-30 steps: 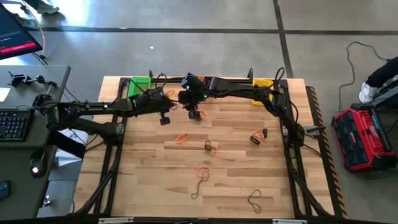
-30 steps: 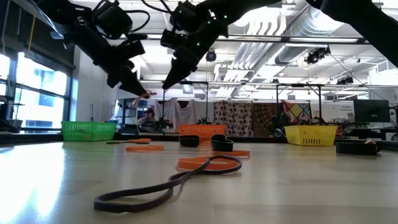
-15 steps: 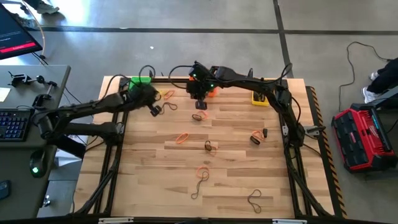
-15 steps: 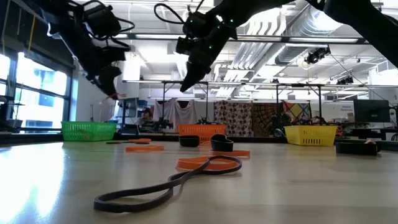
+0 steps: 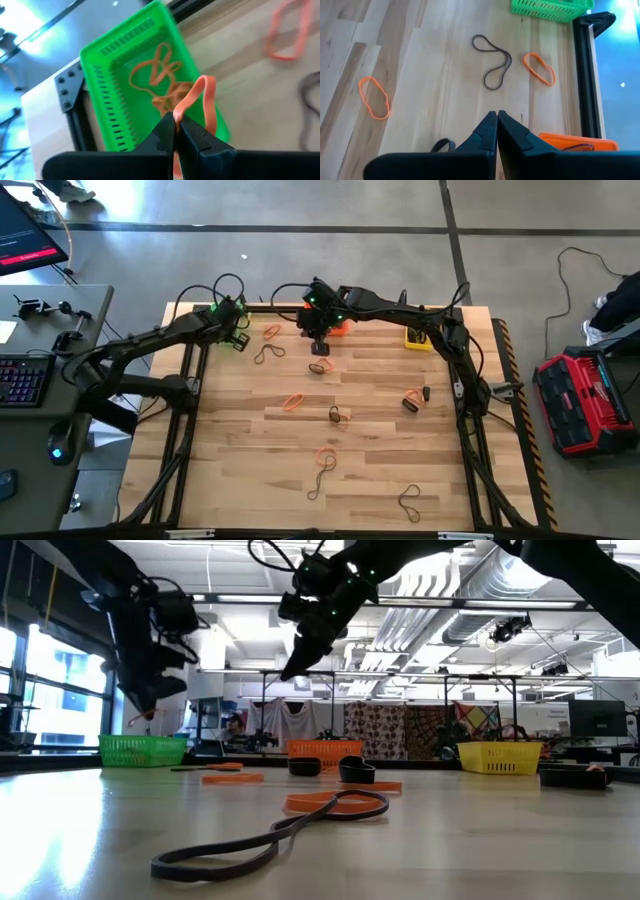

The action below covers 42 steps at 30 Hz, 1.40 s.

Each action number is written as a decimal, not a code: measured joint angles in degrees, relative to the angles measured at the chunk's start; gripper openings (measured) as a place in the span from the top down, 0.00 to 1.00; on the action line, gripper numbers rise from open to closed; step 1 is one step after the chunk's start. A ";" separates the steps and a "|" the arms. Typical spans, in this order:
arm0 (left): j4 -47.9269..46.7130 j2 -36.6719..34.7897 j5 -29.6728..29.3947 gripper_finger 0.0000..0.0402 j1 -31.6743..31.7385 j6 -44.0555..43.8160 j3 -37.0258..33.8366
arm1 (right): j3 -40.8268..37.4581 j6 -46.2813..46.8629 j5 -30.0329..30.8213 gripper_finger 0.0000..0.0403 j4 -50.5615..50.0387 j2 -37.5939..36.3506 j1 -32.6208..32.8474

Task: Sort rubber bands into baskets
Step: Remove the orange rubber band from the orange basket to the green bin, then put the top black rubber band into the yellow bin

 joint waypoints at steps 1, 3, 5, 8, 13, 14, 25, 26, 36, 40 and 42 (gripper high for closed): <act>0.11 1.12 -0.52 1.00 0.68 0.11 0.30 | 0.00 0.01 0.01 1.00 0.27 0.00 0.00; 0.60 3.27 -1.60 1.00 1.84 0.25 1.15 | 0.00 -0.01 0.01 1.00 0.90 0.00 0.00; 0.92 5.20 -1.78 1.00 2.79 0.74 1.97 | 0.00 -0.01 0.01 1.00 1.34 0.00 0.00; 1.08 7.77 -1.79 0.98 3.37 1.05 3.02 | 0.00 0.01 0.01 1.00 1.05 0.02 0.00; 1.96 10.32 -1.72 0.91 3.58 3.82 3.61 | 0.00 -0.45 0.02 1.00 1.43 0.01 -0.09; 2.60 10.44 -1.71 0.89 3.57 4.12 3.61 | 0.00 -0.46 0.01 1.00 1.67 0.02 -0.27; 6.85 6.98 -2.07 0.69 2.98 7.80 3.61 | -17.34 4.15 -1.11 1.00 18.96 -5.72 -1.14; 6.94 6.20 -2.03 0.69 2.65 8.20 3.61 | -20.35 4.70 -1.00 1.00 21.43 -7.24 -1.05; 13.76 -1.75 0.34 0.78 -7.64 8.76 3.44 | -49.93 13.35 8.63 1.00 38.68 -26.80 4.64; 21.23 -2.91 6.05 0.83 -13.11 11.01 3.43 | -56.38 17.93 13.26 1.00 40.38 -31.48 8.65; 25.00 -2.91 9.07 0.86 -15.55 12.03 3.39 | -58.45 20.77 13.81 1.00 41.01 -32.40 10.41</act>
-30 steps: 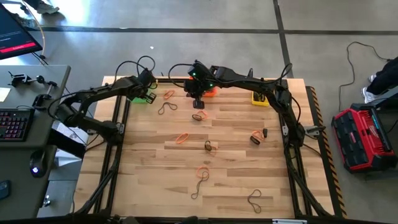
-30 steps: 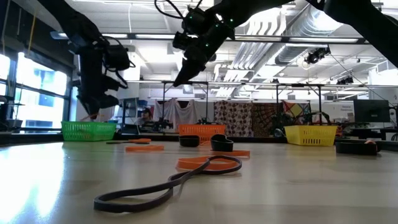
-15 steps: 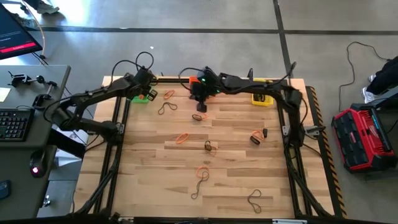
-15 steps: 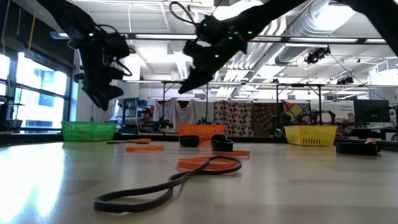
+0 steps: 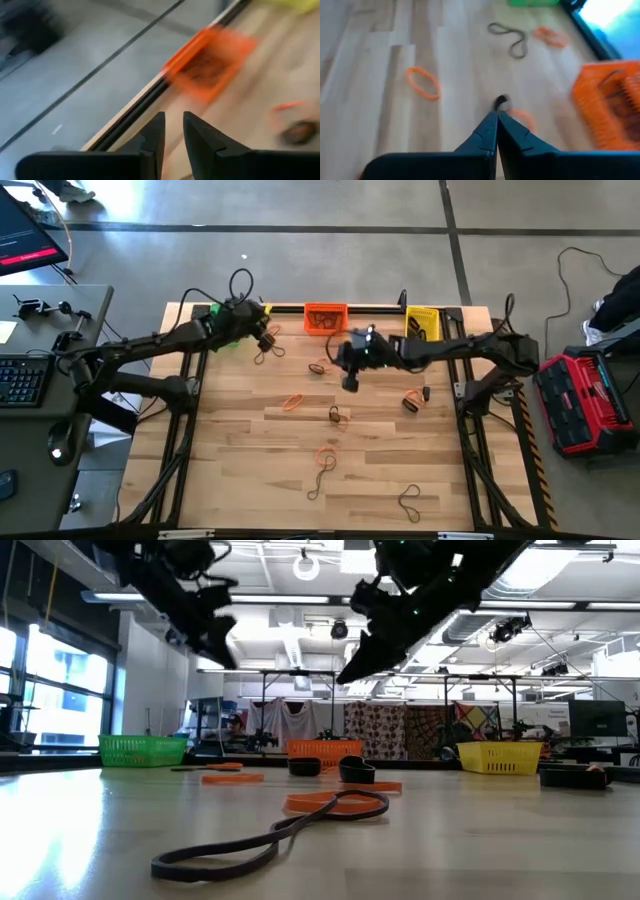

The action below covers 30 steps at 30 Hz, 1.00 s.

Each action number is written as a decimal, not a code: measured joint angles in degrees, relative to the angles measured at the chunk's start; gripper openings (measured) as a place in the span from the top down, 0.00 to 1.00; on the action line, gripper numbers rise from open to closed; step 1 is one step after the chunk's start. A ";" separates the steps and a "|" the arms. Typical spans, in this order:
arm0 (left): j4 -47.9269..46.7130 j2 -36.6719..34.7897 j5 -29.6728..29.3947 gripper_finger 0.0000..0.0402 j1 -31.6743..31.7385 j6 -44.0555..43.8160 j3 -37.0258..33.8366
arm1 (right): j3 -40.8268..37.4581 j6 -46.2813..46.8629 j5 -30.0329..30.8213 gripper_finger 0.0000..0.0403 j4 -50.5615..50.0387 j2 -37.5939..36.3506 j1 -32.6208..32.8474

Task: Sort rubber bands into baskets
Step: Put the top black rubber band into the yellow bin

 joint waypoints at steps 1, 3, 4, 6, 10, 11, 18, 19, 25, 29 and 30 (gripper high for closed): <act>1.88 0.00 1.66 0.87 -0.95 0.65 -0.02 | -0.90 1.34 -0.01 1.00 0.50 -0.19 0.85; 5.50 0.05 5.02 0.89 -2.92 1.10 -0.01 | -2.30 3.75 0.00 1.00 1.00 -0.19 2.33; 7.15 0.12 6.43 0.90 -3.77 1.42 -0.01 | -2.78 4.93 0.06 1.00 1.97 -0.19 2.98; 9.96 0.18 8.54 0.92 -5.38 2.25 -0.04 | -3.77 7.40 1.36 1.00 4.31 0.04 4.28; 14.78 0.94 11.77 0.95 -7.84 3.25 -0.08 | -5.39 9.20 5.00 0.96 7.80 1.18 6.25; 16.23 1.22 12.29 0.95 -8.44 3.75 -0.39 | -5.39 9.28 5.95 0.94 8.01 1.70 6.64; 37.45 1.25 16.86 0.98 -10.21 2.50 -11.58 | -5.26 9.94 9.85 0.71 15.16 6.51 7.60; 39.99 1.25 17.78 0.98 -10.21 2.35 -13.04 | -5.26 10.20 10.30 0.67 15.98 7.11 7.47; 47.06 1.20 21.73 0.98 -10.25 2.16 -19.94 | -5.22 10.34 10.94 0.56 18.46 10.02 5.71; 53.22 1.20 25.65 0.98 -10.34 1.10 -23.99 | -5.22 10.65 11.08 0.54 20.12 12.42 4.84; 54.80 1.20 26.80 0.98 -10.34 0.75 -24.87 | -5.20 10.62 11.15 0.54 21.09 13.00 4.77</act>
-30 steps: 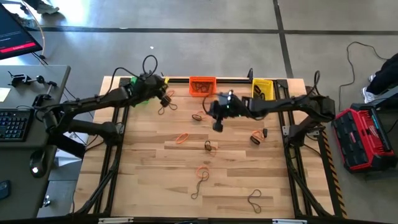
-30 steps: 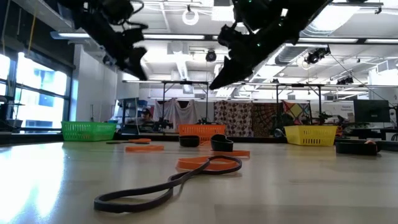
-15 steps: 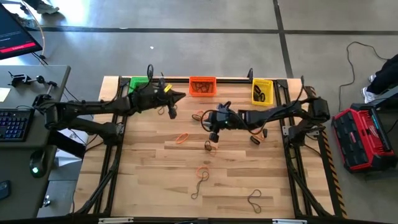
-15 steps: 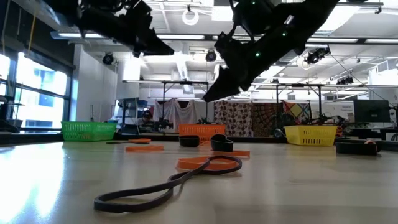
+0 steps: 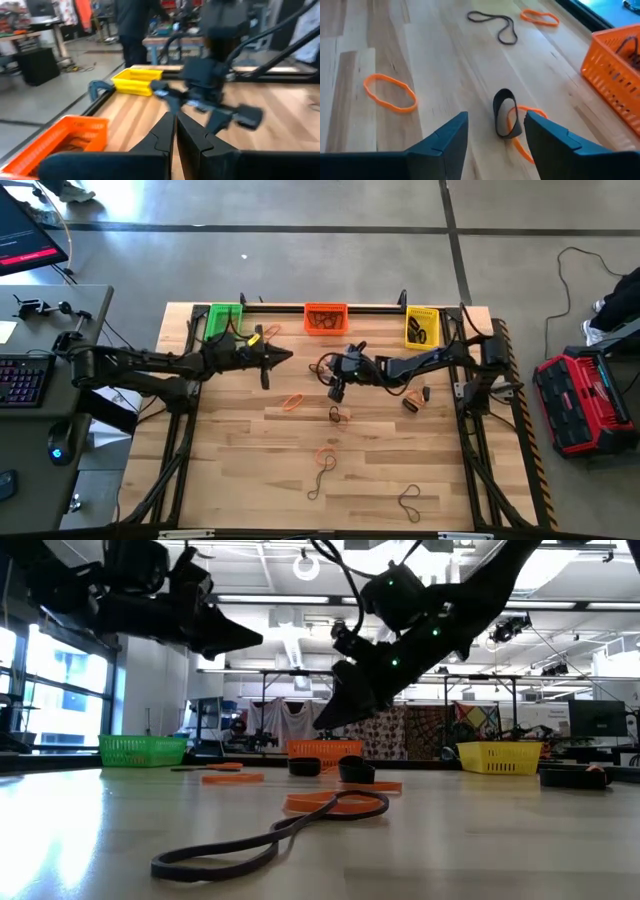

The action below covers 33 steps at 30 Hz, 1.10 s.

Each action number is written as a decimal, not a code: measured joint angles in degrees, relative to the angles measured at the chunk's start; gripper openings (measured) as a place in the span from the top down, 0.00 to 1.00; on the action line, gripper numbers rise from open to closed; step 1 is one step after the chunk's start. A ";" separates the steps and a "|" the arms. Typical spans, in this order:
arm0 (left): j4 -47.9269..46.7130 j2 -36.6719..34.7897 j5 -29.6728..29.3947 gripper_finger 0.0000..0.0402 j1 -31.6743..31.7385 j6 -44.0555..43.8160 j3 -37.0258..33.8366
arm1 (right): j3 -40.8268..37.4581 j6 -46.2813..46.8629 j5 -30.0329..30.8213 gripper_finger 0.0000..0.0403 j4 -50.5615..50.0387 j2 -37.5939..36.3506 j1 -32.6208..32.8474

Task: Sort rubber bands into baskets
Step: Put the top black rubber band into the yellow bin

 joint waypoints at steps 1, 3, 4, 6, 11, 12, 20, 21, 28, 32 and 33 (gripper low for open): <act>1.40 0.00 0.49 0.98 -0.02 -0.09 -0.79 | 0.05 -0.13 0.00 0.54 0.32 0.32 -0.18; 2.60 0.00 0.57 0.98 -0.26 -0.25 -1.87 | 0.14 -0.23 0.32 0.54 0.21 1.10 -0.36; 3.41 0.00 0.55 0.98 -0.26 -0.54 -2.31 | 0.39 -0.32 0.45 0.54 0.13 1.50 -0.52; 3.89 0.00 0.41 0.98 -0.26 -0.56 -2.63 | 0.96 -1.40 0.55 0.54 -0.02 2.61 -0.77; 3.83 0.02 0.33 0.98 -0.26 -0.62 -2.95 | 3.68 -3.16 0.53 0.54 -0.60 6.51 -1.64; 3.93 0.02 0.33 0.98 -0.26 -0.83 -2.93 | 4.26 -3.22 0.53 0.54 -0.84 7.23 -1.86; 3.80 0.02 0.07 0.98 -0.26 -1.19 -2.93 | 5.93 -4.31 0.42 0.60 -2.77 8.93 -3.19; 3.76 0.02 -0.04 0.98 -0.26 -1.15 -2.93 | 5.93 -4.71 -0.14 0.62 -2.79 8.94 -3.28; 3.54 0.02 -0.15 0.98 -0.26 -1.44 -2.93 | 5.95 -4.41 -5.70 0.81 -3.03 11.26 -4.75; 3.50 0.02 -0.16 0.98 -0.26 -1.50 -2.93 | 5.95 -4.80 -5.32 0.91 -3.01 11.37 -4.79; 3.52 0.02 -0.16 0.98 -0.26 -1.58 -2.93 | 5.95 -4.82 -4.71 0.95 -3.13 11.18 -4.75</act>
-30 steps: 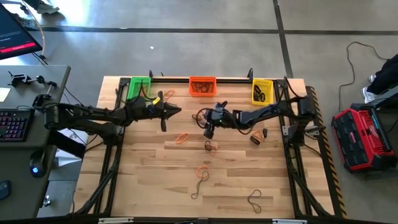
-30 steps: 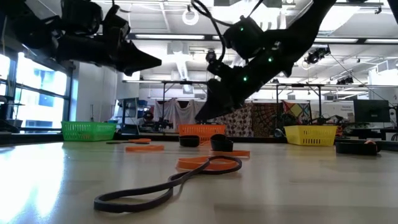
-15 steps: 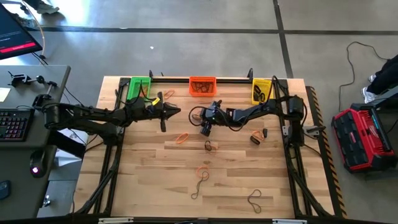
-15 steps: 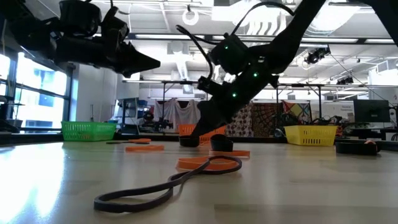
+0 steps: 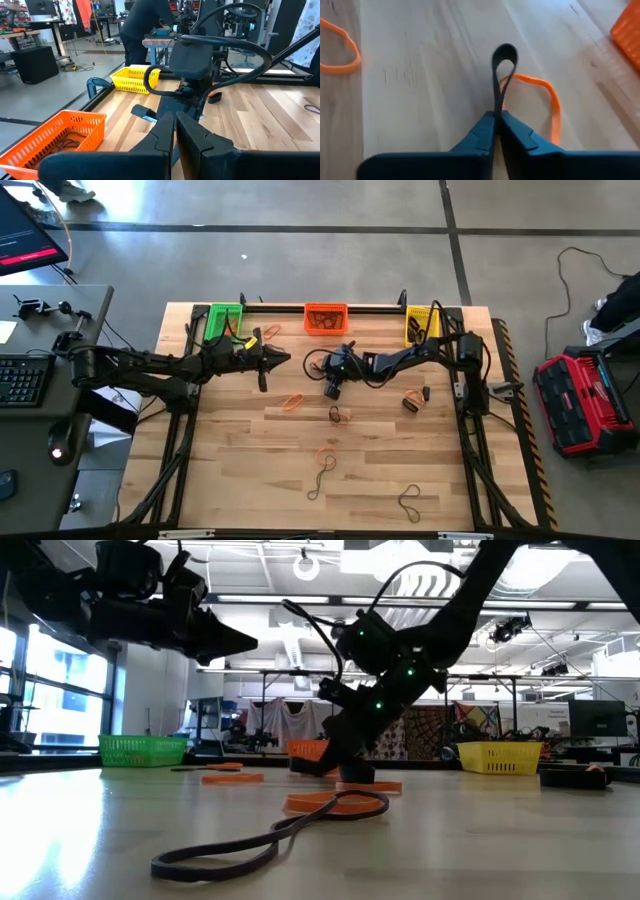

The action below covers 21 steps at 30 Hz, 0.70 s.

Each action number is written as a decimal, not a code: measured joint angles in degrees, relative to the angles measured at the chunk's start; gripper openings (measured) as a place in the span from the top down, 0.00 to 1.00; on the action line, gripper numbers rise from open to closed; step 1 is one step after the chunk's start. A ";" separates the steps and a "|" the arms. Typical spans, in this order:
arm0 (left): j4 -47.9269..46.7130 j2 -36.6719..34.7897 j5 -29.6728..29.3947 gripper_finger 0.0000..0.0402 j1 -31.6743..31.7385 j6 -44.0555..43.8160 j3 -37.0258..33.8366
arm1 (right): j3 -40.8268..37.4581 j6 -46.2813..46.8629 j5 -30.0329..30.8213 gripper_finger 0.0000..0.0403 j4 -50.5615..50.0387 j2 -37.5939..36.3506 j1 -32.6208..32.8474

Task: Sort rubber bands into baskets
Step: Put the top black rubber band into the yellow bin

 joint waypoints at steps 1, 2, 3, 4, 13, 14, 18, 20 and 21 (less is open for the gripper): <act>-0.01 0.00 0.00 0.98 0.00 -0.02 0.00 | 0.00 -0.03 0.33 0.97 -0.14 -0.15 0.15; -0.02 0.00 0.00 0.98 0.00 -0.03 0.00 | 0.08 -0.35 0.51 0.98 -0.16 -0.23 0.25; -0.02 0.00 -0.02 0.98 0.00 -0.03 0.00 | 0.46 -0.58 0.63 0.99 -0.41 -0.24 0.38; -0.06 0.00 0.00 0.98 0.00 -0.01 0.00 | 0.89 -0.61 0.64 0.98 -0.82 -0.31 0.47; -0.39 0.00 -0.11 0.98 0.02 -0.01 -0.37 | 5.36 -0.96 0.15 0.99 -7.26 -3.38 2.00; -0.66 0.00 -0.11 0.98 0.00 -0.01 -0.35 | 5.69 -0.93 0.15 0.99 -7.69 -3.94 2.09; -0.76 0.09 -0.11 0.98 -0.07 -0.01 -0.35 | 5.77 0.61 1.64 1.00 -11.16 -7.65 1.97; -0.74 0.09 -0.11 0.98 -0.07 0.04 -0.35 | 5.75 1.44 4.95 1.00 -15.52 -10.47 1.58; -0.77 0.09 -0.11 0.98 -0.07 0.04 -0.35 | 5.65 1.55 6.88 1.00 -16.83 -12.00 1.29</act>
